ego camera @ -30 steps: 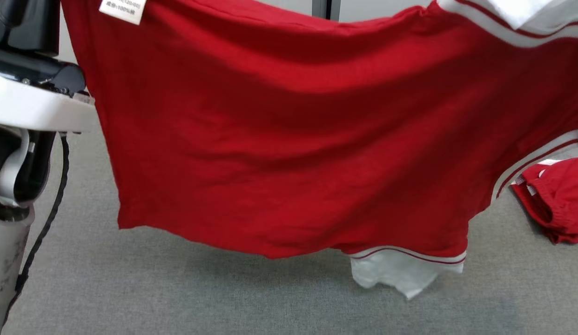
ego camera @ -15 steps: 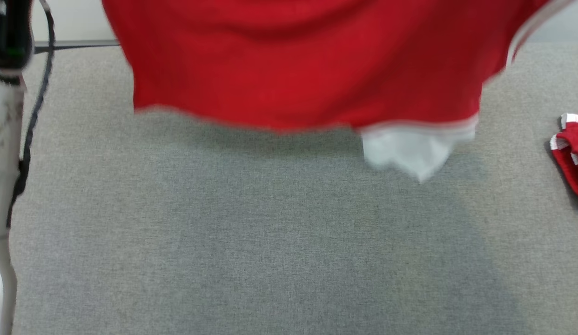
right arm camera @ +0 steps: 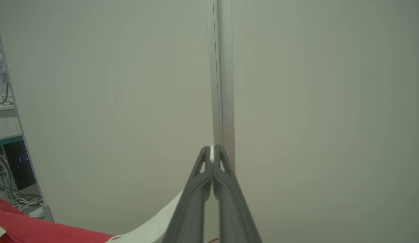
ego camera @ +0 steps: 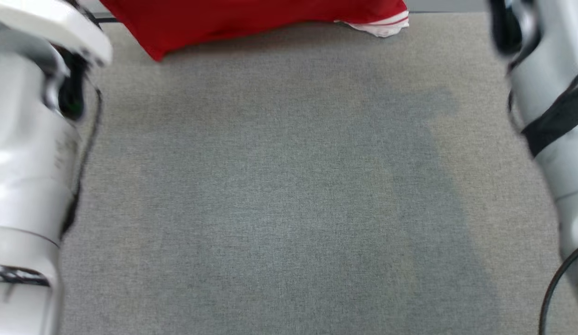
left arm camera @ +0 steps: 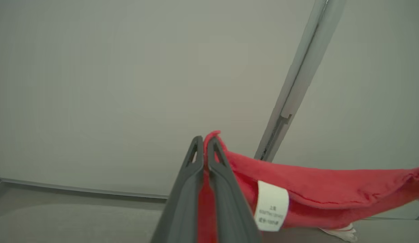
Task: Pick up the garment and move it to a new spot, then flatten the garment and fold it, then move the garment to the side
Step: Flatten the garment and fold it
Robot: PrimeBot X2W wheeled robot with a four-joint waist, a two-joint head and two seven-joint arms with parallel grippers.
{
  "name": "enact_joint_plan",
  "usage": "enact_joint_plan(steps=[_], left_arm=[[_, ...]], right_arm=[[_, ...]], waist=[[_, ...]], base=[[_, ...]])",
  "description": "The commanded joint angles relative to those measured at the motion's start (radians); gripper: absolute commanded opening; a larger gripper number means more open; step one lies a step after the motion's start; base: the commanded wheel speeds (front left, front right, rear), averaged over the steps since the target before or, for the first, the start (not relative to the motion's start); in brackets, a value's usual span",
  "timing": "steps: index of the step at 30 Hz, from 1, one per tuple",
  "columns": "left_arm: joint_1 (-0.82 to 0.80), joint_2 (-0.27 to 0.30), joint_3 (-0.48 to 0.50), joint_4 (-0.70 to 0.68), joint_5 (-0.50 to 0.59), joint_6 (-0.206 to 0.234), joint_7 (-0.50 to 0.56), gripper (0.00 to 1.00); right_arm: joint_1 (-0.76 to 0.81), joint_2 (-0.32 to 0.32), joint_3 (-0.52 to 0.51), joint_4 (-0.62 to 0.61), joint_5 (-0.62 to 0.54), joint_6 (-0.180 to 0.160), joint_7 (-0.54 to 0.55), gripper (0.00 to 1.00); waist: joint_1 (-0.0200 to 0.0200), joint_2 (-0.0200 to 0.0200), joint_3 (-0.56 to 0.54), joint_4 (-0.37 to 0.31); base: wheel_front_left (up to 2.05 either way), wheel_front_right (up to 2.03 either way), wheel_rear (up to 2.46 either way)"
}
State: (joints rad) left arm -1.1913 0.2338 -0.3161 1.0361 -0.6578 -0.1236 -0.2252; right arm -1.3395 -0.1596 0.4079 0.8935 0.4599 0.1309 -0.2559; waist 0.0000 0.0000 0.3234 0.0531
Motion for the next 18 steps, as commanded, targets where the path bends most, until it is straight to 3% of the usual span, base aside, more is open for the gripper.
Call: enact_joint_plan(steps=[1,5,8,18], left_arm=[[0.029,-0.016,0.0,0.036,-0.021,-0.008,-0.006,0.0],[0.106,-0.059,-0.02,0.102,-0.072,-0.008,-0.004,0.0],[0.159,-0.074,-0.014,0.117,-0.139,-0.008,0.005,0.0],[0.347,-0.034,-0.059,0.056,-0.251,-0.007,-0.015,0.0]], right_arm=[[0.05,0.008,0.016,0.038,0.009,0.0,-0.007,0.0],[0.169,0.033,0.018,0.1,0.062,0.0,-0.01,0.0],[0.267,0.032,0.008,0.075,0.083,0.0,-0.01,0.0],[0.604,0.02,-0.05,-0.174,0.089,0.0,-0.009,0.0]], waist=[[0.0,0.0,0.015,-0.004],[0.0,0.0,0.042,-0.007],[0.0,0.0,0.053,-0.007],[0.0,0.0,0.0,-0.024]], base=[[0.0,0.0,0.0],[0.0,0.0,0.0],[0.0,0.0,0.0],[0.0,0.0,0.0]])
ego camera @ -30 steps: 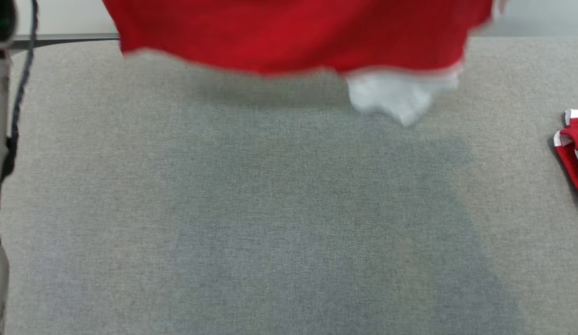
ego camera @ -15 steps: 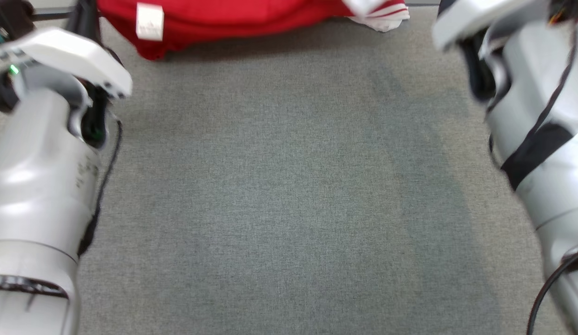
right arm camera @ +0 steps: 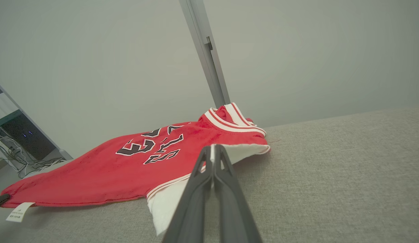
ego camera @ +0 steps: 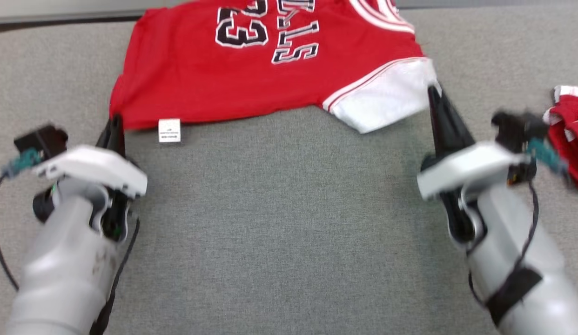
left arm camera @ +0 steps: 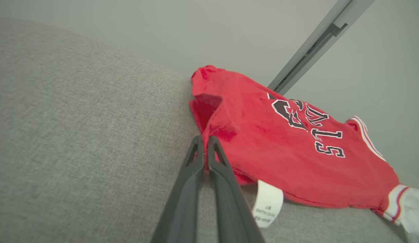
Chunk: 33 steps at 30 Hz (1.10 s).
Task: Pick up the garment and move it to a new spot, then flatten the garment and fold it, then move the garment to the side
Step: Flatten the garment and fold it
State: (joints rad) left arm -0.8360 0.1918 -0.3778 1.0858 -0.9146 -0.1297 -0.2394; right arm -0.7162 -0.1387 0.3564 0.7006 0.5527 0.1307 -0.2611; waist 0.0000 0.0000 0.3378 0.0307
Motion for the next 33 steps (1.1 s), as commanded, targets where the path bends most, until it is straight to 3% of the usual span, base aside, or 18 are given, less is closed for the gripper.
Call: enact_joint_plan(steps=[1,12,17,23,26,27,29,33], left_arm=[[0.024,0.012,-0.002,-0.008,-0.009,-0.001,-0.006,0.0],[0.358,0.118,-0.057,-0.158,0.008,-0.001,-0.025,0.0],[0.526,0.155,-0.028,-0.317,0.038,0.052,-0.026,0.0],[0.751,0.213,0.0,-0.605,0.03,0.176,-0.006,0.0],[0.903,0.271,0.023,-0.85,0.022,0.301,0.052,0.0],[0.903,0.271,0.023,-0.85,0.022,0.301,0.052,0.0],[0.999,0.308,0.035,-1.021,0.021,0.39,0.101,0.0],[1.07,0.347,0.035,-1.176,0.018,0.465,0.17,0.0]], right_arm=[[0.035,-0.005,-0.006,-0.016,-0.001,0.0,-0.004,0.0],[0.598,-0.048,-0.068,-0.437,-0.065,0.0,-0.004,0.0],[0.822,-0.041,-0.118,-0.621,-0.095,0.0,0.038,0.0],[1.031,-0.012,-0.174,-0.837,-0.153,0.0,0.159,0.0],[1.126,0.003,-0.199,-0.946,-0.175,0.0,0.225,0.0],[1.126,0.003,-0.199,-0.946,-0.175,0.0,0.225,0.0],[1.165,0.009,-0.209,-1.002,-0.183,0.0,0.263,0.0],[1.18,0.013,-0.218,-1.028,-0.177,0.0,0.297,0.0]], waist=[[0.0,0.0,-0.029,-0.004],[0.0,0.0,-0.208,-0.008],[0.0,0.0,-0.288,-0.014],[0.0,0.0,-0.343,-0.028],[0.0,0.0,-0.357,-0.035],[0.0,0.0,-0.357,-0.035],[0.0,0.0,-0.357,-0.038],[0.0,0.0,-0.349,-0.033]], base=[[0.0,0.0,0.0],[0.0,0.0,0.0],[0.0,0.0,0.0],[0.0,0.0,0.0],[0.0,0.0,0.0],[0.0,0.0,0.0],[0.0,0.0,0.0],[0.0,0.0,0.0]])
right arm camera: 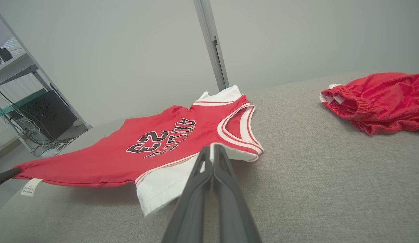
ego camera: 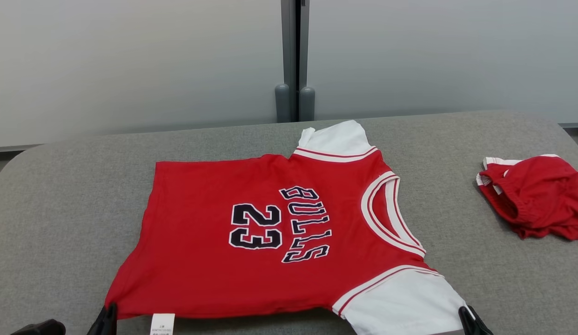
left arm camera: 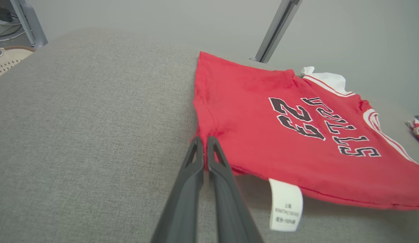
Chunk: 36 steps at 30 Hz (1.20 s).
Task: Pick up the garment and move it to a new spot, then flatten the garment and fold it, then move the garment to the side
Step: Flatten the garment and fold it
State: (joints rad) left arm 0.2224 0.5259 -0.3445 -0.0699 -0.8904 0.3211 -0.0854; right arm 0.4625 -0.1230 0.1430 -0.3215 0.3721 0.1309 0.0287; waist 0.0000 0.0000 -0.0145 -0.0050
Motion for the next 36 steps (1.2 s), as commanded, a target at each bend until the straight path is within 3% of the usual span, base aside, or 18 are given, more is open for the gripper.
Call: enact_joint_plan(steps=[1,4,9,19,30,31,32,33,36], left_arm=[[0.019,0.018,-0.001,-0.039,-0.01,0.025,0.033,0.0],[0.006,0.029,-0.011,-0.068,-0.019,0.032,0.08,0.0],[-0.055,0.034,-0.027,-0.042,-0.045,0.001,0.142,0.0],[-0.321,0.031,-0.044,0.126,-0.095,-0.139,0.252,0.0],[-0.479,-0.009,-0.034,0.265,-0.157,-0.238,0.283,0.0],[-0.484,-0.021,-0.027,0.274,-0.171,-0.247,0.278,0.05],[-0.489,-0.021,-0.024,0.282,-0.169,-0.256,0.268,0.41],[-0.495,-0.018,-0.027,0.29,-0.162,-0.265,0.26,1.0],[-0.506,-0.034,-0.009,0.295,-0.135,-0.274,0.181,1.0]], right_arm=[[-0.002,-0.001,-0.004,-0.002,0.008,0.0,0.013,0.0],[-0.032,0.0,-0.003,0.023,0.021,0.0,0.023,0.0],[-0.114,-0.01,0.005,0.091,0.047,0.0,0.026,0.0],[-0.491,-0.055,0.038,0.344,0.08,0.0,0.002,0.0],[-0.784,-0.08,0.082,0.606,0.137,0.0,-0.056,0.0],[-0.803,-0.077,0.084,0.627,0.14,0.0,-0.065,0.17],[-0.818,-0.076,0.088,0.643,0.139,0.0,-0.079,0.68],[-0.832,-0.075,0.088,0.654,0.135,0.0,-0.099,1.0],[-0.856,-0.079,0.096,0.664,0.1,0.0,-0.176,1.0]], waist=[[0.0,0.0,0.007,0.003],[0.0,0.0,0.032,0.011],[0.0,0.0,0.087,0.023],[0.0,0.0,0.261,0.052],[0.0,0.0,0.328,0.071],[0.0,0.0,0.331,0.072],[0.0,0.0,0.336,0.072],[0.0,0.0,0.34,0.073],[0.0,0.0,0.349,0.076]], base=[[0.0,0.0,0.0],[0.0,0.0,0.0],[0.0,0.0,0.0],[0.0,0.0,0.0],[0.0,0.0,0.0],[0.0,0.0,0.0],[0.0,0.0,0.0],[0.0,0.0,0.0],[0.0,0.0,0.0]])
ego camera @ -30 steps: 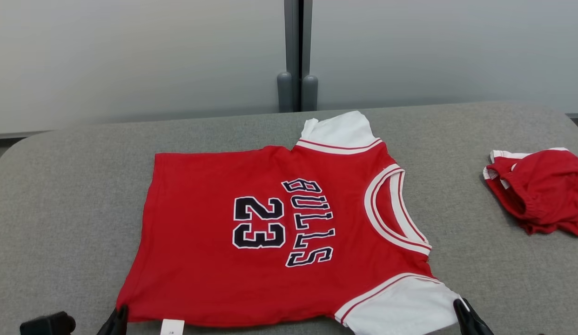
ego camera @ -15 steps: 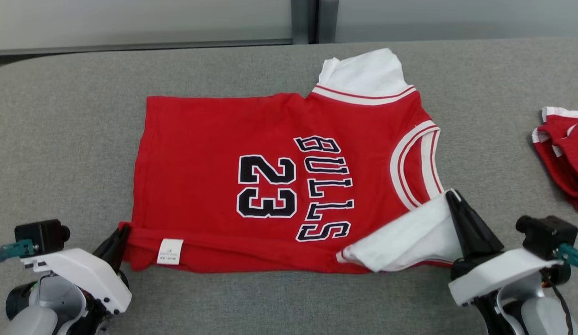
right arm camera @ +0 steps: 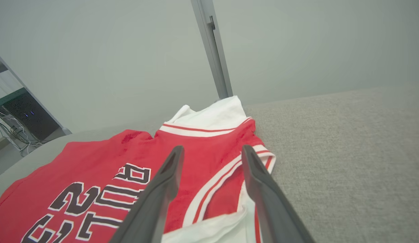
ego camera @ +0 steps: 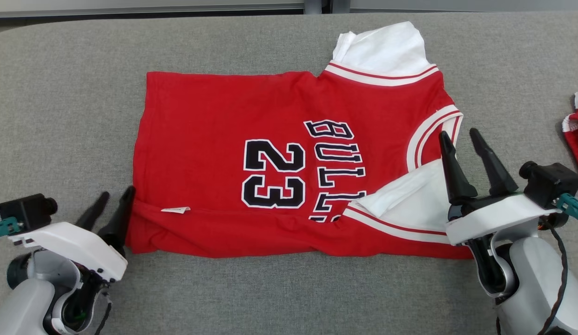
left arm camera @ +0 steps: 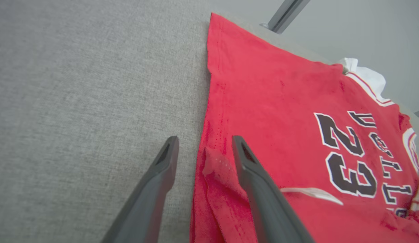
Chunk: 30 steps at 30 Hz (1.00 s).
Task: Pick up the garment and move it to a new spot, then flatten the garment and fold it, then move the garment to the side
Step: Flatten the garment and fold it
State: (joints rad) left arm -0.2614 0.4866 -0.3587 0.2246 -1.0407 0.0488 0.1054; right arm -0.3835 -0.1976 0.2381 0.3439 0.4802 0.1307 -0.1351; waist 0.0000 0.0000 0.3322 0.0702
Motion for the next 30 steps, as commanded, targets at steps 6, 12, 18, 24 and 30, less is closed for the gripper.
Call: enact_joint_plan(steps=[6,12,18,24,30], left_arm=[[0.009,-0.033,0.049,-0.018,0.153,0.052,-0.302,1.0],[0.038,-0.086,0.154,-0.16,0.333,0.084,-0.369,1.0],[0.141,-0.144,0.216,-0.272,0.489,0.077,-0.369,1.0],[0.276,-0.188,0.225,-0.256,0.581,0.058,-0.369,1.0],[0.344,-0.204,0.219,-0.198,0.616,0.036,-0.369,1.0]], right_arm=[[0.027,-0.009,-0.042,-0.076,-0.172,0.0,-0.113,1.0],[0.135,0.015,-0.11,-0.212,-0.3,0.0,-0.122,1.0],[0.271,0.054,-0.149,-0.312,-0.336,0.0,-0.103,1.0],[0.426,0.091,-0.174,-0.37,-0.332,0.0,-0.079,1.0],[0.502,0.107,-0.183,-0.377,-0.313,0.0,-0.067,1.0]], waist=[[0.0,0.0,-0.009,-0.001],[0.0,0.0,-0.043,-0.009],[0.0,0.0,-0.087,-0.024],[0.0,0.0,-0.151,-0.041],[0.0,0.0,-0.194,-0.05]], base=[[0.0,0.0,0.0],[0.0,0.0,0.0],[0.0,0.0,0.0],[0.0,0.0,0.0],[0.0,0.0,0.0]])
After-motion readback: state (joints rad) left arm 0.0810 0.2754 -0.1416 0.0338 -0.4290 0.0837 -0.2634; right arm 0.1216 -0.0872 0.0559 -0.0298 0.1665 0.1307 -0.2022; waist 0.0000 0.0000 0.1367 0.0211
